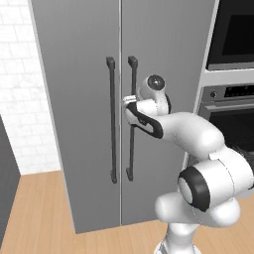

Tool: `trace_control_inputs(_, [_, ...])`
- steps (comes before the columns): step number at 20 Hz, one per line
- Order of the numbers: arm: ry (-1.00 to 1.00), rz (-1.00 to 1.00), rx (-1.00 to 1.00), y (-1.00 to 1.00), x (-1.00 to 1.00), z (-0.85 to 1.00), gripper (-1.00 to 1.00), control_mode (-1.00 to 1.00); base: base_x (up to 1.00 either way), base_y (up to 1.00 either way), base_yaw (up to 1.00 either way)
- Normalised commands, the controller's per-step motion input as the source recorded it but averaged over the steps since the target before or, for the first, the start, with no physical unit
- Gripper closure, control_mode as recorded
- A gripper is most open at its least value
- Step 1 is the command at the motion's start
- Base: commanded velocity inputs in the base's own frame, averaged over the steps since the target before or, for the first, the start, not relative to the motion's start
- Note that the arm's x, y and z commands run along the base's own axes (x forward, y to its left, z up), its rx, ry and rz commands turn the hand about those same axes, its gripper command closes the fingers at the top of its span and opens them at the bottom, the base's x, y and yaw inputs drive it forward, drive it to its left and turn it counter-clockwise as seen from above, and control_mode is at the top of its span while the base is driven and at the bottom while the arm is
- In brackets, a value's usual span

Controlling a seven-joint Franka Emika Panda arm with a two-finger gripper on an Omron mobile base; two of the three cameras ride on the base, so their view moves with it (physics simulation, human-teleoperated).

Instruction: Take the strawberry from the fridge and place it on top of the pancake, located on the dining counter.

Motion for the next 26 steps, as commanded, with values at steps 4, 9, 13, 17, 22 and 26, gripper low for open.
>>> trace_control_inputs(4, [0.01, 0.00, 0.00, 0.11, 0.50, 0.00, -1.00, -1.00, 0.00, 0.00, 0.00])
trace_control_inputs(9, [0.00, 0.00, -0.01, 0.14, 0.48, -0.02, -1.00, -1.00, 0.00, 0.00, 0.00])
trace_control_inputs(13, [0.00, 0.00, 0.00, 0.06, 0.51, -0.11, -1.00, -1.00, 0.00, 0.00, 0.00])
trace_control_inputs(17, [-0.06, 0.00, 0.00, 0.00, 0.55, -0.15, -1.00, -1.00, 0.00, 0.00, 0.00])
trace_control_inputs(22, [-0.08, 0.00, 0.00, 0.00, 0.51, -0.19, 1.00, -1.00, 0.00, 0.00, 0.00])
trace_control_inputs(26, [-0.01, 0.00, 0.00, -0.01, 0.53, -0.10, 1.00, -1.00, 0.00, 0.00, 0.00])
